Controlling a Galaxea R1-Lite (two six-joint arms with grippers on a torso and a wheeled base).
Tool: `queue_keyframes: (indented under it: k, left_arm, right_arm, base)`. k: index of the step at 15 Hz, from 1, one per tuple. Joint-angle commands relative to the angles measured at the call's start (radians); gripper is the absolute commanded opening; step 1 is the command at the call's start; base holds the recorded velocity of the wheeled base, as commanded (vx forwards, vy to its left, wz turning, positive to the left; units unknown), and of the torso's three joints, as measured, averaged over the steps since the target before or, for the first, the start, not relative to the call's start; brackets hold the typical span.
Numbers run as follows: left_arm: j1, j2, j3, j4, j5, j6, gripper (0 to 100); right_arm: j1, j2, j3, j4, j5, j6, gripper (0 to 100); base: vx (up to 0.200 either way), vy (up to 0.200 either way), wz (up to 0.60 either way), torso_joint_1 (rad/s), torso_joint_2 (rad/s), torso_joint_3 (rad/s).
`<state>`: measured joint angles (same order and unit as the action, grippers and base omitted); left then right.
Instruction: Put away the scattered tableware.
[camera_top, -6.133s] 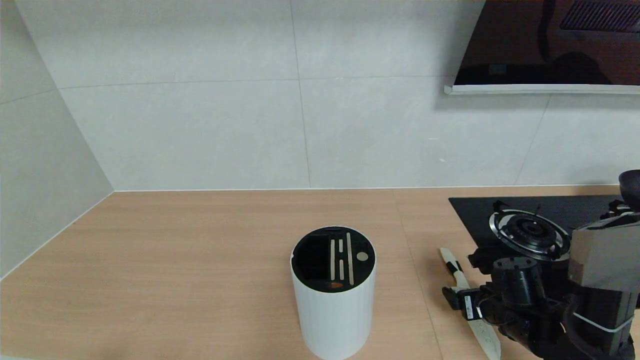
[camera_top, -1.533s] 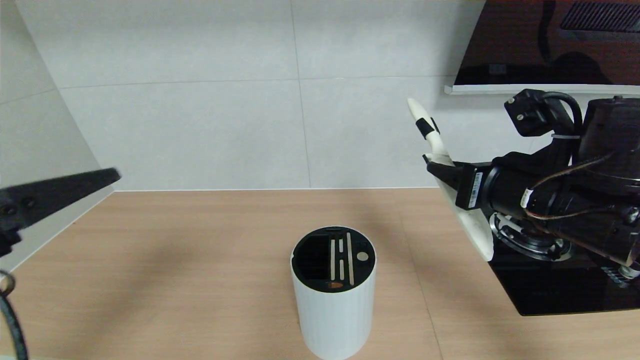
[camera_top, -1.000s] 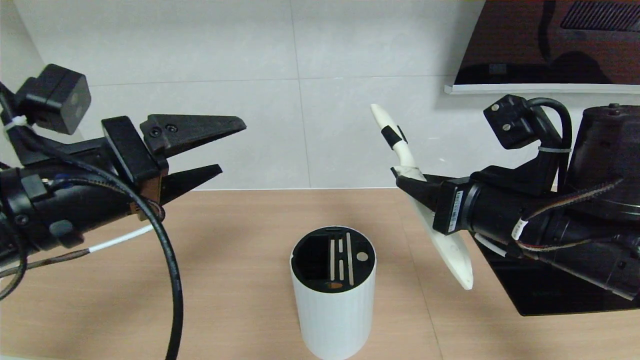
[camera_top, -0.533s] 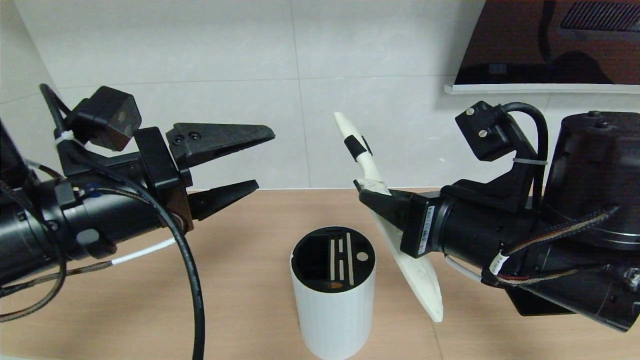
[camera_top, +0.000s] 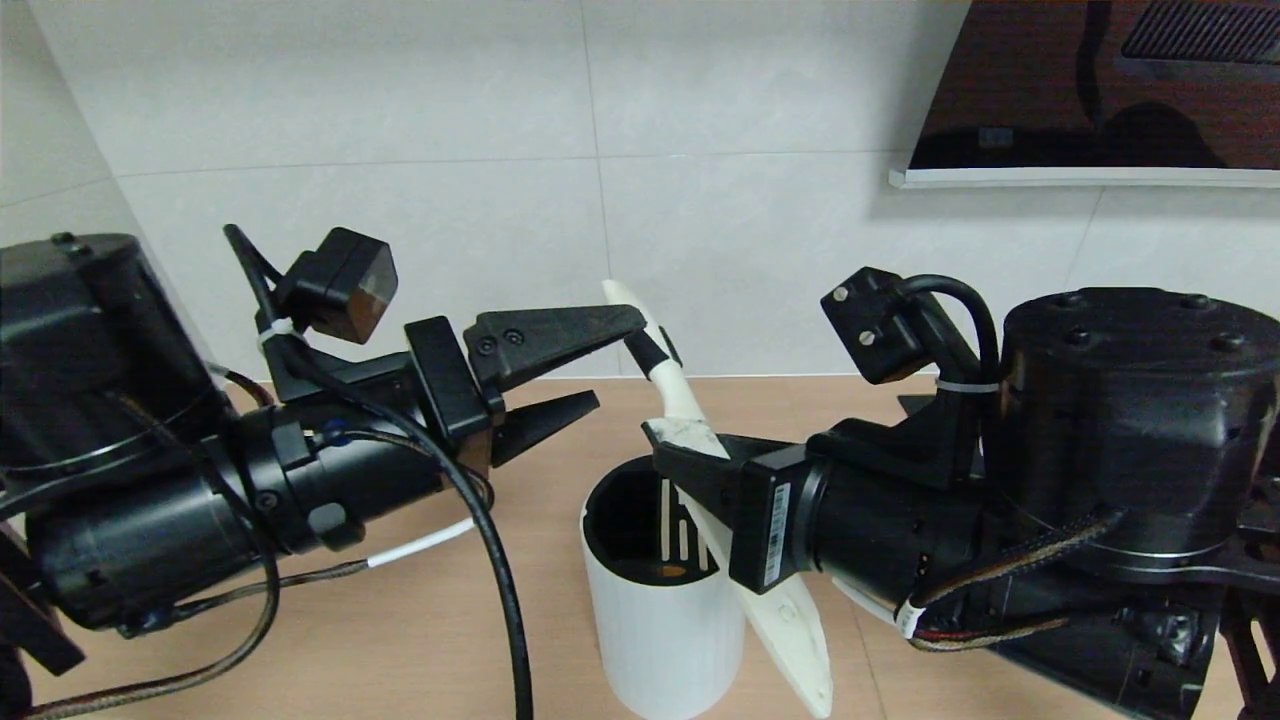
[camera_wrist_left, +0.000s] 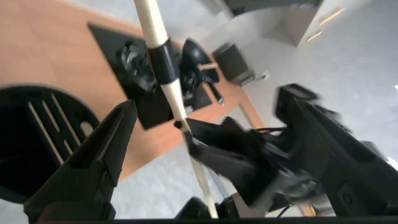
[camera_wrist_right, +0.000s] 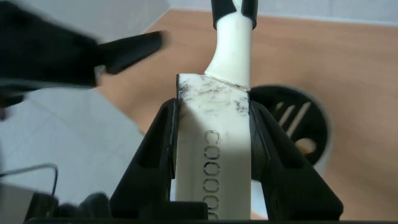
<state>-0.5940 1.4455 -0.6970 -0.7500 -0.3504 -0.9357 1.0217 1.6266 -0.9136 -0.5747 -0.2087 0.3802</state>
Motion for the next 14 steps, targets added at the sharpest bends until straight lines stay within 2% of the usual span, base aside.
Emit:
queue_keyframes:
  k: [1,7,14]
  left_arm:
    - [-0.007,0.044,-0.004,0.0,0.007,-0.002,100]
    - [-0.02,0.122,-0.002,-0.081,0.077,0.0,100]
    - [-0.023,0.145,0.001,-0.084,0.079,0.0,100]
  right_arm:
    - [0.005,0.012,0.002,-0.001,0.0,0.0,0]
    - [0.028,0.024,0.006,-0.001,0.0,0.0,0]
    - [0.029,0.032,0.009,0.001,-0.001,0.0,0]
  base:
    - [0.0,0.0,0.0,0.0,0.0,0.0]
    - [0.0,0.0,0.0,0.0,0.0,0.0]
    - [0.0,0.0,0.0,0.0,0.0,0.0]
